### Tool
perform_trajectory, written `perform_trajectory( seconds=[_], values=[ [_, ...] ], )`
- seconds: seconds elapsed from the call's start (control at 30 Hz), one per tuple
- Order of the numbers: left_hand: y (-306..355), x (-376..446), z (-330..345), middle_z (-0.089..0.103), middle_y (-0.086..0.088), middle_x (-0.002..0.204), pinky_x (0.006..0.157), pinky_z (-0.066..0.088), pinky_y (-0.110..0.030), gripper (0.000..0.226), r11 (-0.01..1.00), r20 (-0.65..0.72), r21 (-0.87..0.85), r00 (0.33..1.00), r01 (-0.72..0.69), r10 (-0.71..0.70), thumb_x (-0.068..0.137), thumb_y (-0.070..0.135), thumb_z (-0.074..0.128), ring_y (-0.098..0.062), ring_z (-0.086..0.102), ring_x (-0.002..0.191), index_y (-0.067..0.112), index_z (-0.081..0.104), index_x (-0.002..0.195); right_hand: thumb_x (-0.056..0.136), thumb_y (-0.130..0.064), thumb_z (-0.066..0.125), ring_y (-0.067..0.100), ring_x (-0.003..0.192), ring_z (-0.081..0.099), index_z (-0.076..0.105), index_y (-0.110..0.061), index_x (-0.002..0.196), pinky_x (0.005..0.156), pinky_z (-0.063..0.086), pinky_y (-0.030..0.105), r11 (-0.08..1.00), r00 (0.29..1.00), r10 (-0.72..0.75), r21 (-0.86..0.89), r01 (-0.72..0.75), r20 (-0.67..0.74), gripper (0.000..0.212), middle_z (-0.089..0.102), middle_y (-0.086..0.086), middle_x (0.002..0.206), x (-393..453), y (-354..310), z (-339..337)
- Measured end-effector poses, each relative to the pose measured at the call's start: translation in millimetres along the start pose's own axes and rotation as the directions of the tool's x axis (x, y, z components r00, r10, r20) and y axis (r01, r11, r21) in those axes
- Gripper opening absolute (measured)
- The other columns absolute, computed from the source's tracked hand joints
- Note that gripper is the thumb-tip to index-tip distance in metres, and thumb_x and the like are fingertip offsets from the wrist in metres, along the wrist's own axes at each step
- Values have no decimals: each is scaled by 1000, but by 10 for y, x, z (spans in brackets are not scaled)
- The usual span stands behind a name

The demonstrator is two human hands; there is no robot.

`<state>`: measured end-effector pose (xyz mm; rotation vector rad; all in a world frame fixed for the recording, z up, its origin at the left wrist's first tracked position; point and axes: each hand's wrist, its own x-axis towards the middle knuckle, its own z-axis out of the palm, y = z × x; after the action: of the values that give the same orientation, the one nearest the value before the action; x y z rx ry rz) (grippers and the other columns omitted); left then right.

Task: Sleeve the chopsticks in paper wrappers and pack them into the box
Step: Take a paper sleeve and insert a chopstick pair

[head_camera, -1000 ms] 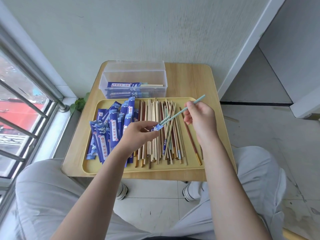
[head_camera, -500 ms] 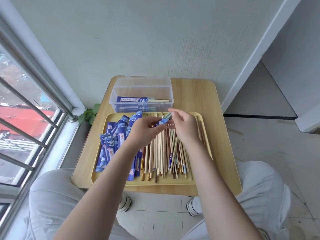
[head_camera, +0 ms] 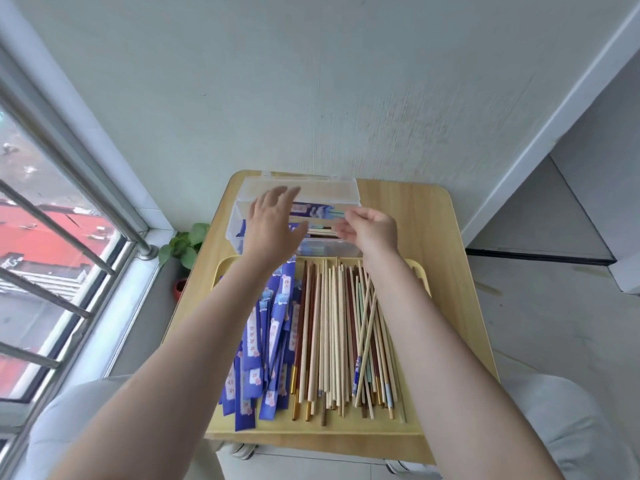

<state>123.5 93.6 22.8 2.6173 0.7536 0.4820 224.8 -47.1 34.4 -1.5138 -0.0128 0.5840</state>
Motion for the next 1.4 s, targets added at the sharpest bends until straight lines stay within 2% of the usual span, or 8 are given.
perform_trajectory(
  seconds=[0.23, 0.37, 0.6, 0.77, 0.93, 1.07, 1.23, 1.4],
  values=[
    [-298, -204, 303, 49, -10, 145, 112, 31, -38, 48, 985, 109, -107, 987, 133, -121, 96, 16, 59, -30, 42, 135, 9, 51, 143, 97, -6, 61, 15, 44, 63, 70, -4, 110, 42, 50, 23, 918, 994, 84, -394, -49, 72, 16, 72, 5, 82, 285, 121, 259],
    [-341, -280, 372, 47, -11, 149, 118, 25, -39, 51, 990, 126, -93, 988, 102, -90, 96, 19, 61, -30, 39, 141, 8, 50, 145, 95, -13, 65, 27, 61, 71, 69, -6, 112, 62, 60, 34, 811, 982, 133, -584, -30, 134, 19, 67, 4, 72, 233, 96, 324],
    [-128, -523, 255, 57, -7, 122, 85, 42, -31, 26, 967, -76, -182, 978, 178, -194, 93, 24, 61, -24, 50, 116, 12, 66, 116, 98, -15, 52, 11, 45, 64, 71, -18, 109, 46, 50, 21, 717, 986, -158, -680, 153, 56, 22, 73, 1, 80, 2, 65, -58],
    [109, -898, 268, 54, -3, 64, 50, 35, -25, 23, 938, 331, 65, 879, 342, -343, 89, 20, 53, -19, 47, 55, 10, 58, 68, 94, -24, 60, 19, 55, 64, 68, -7, 81, 63, 56, 31, 390, 972, 36, -898, 202, 234, 23, 70, 7, 73, -417, 476, -217],
    [203, -1232, 377, 64, -3, 80, 56, 42, -29, 13, 929, 424, 219, 829, 297, -365, 88, 22, 60, -20, 58, 69, 10, 66, 87, 90, -40, 68, 18, 68, 54, 58, -12, 94, 54, 40, 30, 134, 944, 103, -944, 300, 315, 30, 58, 1, 82, -761, 843, -204],
    [250, -1389, 413, 57, -4, 85, 51, 32, -27, 3, 930, 341, 209, 868, 303, -360, 88, 10, 53, -22, 52, 74, 10, 56, 87, 92, -36, 68, 15, 68, 53, 51, -16, 101, 53, 40, 29, 145, 956, 41, -948, 284, 292, 28, 57, -1, 85, -850, 980, -320],
    [209, -1476, 573, 58, -2, 84, 55, 38, -28, 33, 934, 303, 161, 884, 320, -355, 90, 9, 54, -22, 55, 77, -1, 60, 121, 93, -34, 67, 15, 71, 52, 51, -16, 103, 52, 36, 27, 215, 958, -46, -934, 285, 282, 27, 55, -2, 88, -873, 1022, -477],
    [230, -1469, 593, 67, -1, 92, 64, 56, -32, 10, 926, 340, 3, 870, 379, -357, 93, 20, 65, -20, 67, 75, 12, 62, 97, 95, -26, 65, 15, 71, 50, 54, -11, 104, 50, 30, 25, 245, 962, -79, -930, 273, 262, 20, 53, -2, 86, -858, 1040, -610]
  ],
)
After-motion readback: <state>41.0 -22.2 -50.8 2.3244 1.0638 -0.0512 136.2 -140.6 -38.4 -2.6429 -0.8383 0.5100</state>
